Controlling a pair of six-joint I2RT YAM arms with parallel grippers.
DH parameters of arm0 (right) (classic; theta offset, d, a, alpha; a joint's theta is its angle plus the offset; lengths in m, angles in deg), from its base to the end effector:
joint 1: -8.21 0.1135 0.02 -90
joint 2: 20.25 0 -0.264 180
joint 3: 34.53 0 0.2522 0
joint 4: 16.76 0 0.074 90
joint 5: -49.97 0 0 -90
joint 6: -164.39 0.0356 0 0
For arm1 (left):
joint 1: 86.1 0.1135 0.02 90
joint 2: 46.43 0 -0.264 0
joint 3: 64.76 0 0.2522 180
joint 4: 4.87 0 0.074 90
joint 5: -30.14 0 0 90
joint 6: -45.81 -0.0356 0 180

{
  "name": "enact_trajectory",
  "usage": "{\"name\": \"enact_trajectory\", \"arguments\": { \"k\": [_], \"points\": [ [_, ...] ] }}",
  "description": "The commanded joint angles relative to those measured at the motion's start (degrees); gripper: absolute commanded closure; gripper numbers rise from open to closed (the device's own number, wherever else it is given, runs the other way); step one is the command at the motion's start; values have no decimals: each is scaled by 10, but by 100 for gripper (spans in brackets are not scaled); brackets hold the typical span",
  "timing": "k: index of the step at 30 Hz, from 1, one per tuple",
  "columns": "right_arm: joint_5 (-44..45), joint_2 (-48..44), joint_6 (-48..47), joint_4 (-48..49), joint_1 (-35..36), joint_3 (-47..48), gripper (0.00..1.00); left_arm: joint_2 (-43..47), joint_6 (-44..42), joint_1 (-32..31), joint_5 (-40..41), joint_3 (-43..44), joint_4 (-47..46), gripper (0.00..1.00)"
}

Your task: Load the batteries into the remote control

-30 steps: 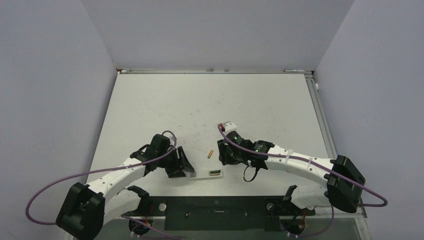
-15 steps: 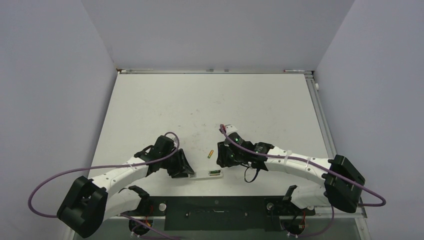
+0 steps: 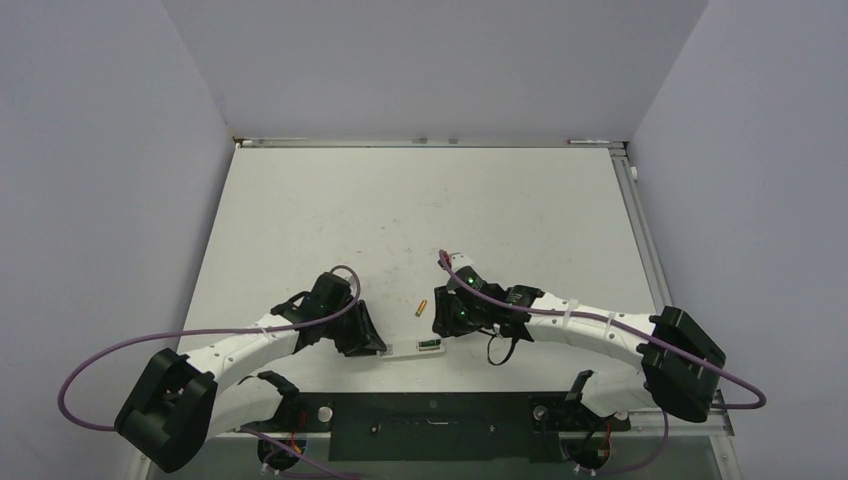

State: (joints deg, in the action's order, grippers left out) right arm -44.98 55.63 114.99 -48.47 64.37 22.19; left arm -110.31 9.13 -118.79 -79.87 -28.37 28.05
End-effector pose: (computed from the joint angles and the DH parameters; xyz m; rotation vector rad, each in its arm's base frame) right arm 0.1439 0.2201 0.2018 -0.3980 2.6133 0.7781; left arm 0.1454 -0.1078 0.1407 -0.3818 2.8436 -0.8860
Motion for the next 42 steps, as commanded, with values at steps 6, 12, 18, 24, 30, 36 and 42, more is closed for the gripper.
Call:
{"name": "enact_trajectory", "arguments": {
  "k": [6, 12, 18, 24, 30, 36, 42],
  "points": [
    [-29, 22, 13, 19, -4, -2, 75, -4, -3, -6, 9, -4, -27, 73],
    [-43, 39, 16, 16, -4, 2, 76, -5, -3, -8, 9, -3, -28, 74],
    [-46, 45, 20, 15, -4, 3, 77, -5, -2, -9, 9, -4, -28, 74],
    [-52, 52, 23, 16, -4, 4, 79, -2, -1, -9, 9, -5, -29, 74],
    [-55, 55, 26, 19, -4, 4, 80, -2, 1, -10, 7, -6, -32, 75],
    [-60, 61, 29, 26, -4, 2, 82, -1, 1, -11, 7, -3, -32, 76],
    [-67, 66, 32, 36, -3, -1, 83, 1, 3, -12, 6, -6, -33, 77]
  ]
}}
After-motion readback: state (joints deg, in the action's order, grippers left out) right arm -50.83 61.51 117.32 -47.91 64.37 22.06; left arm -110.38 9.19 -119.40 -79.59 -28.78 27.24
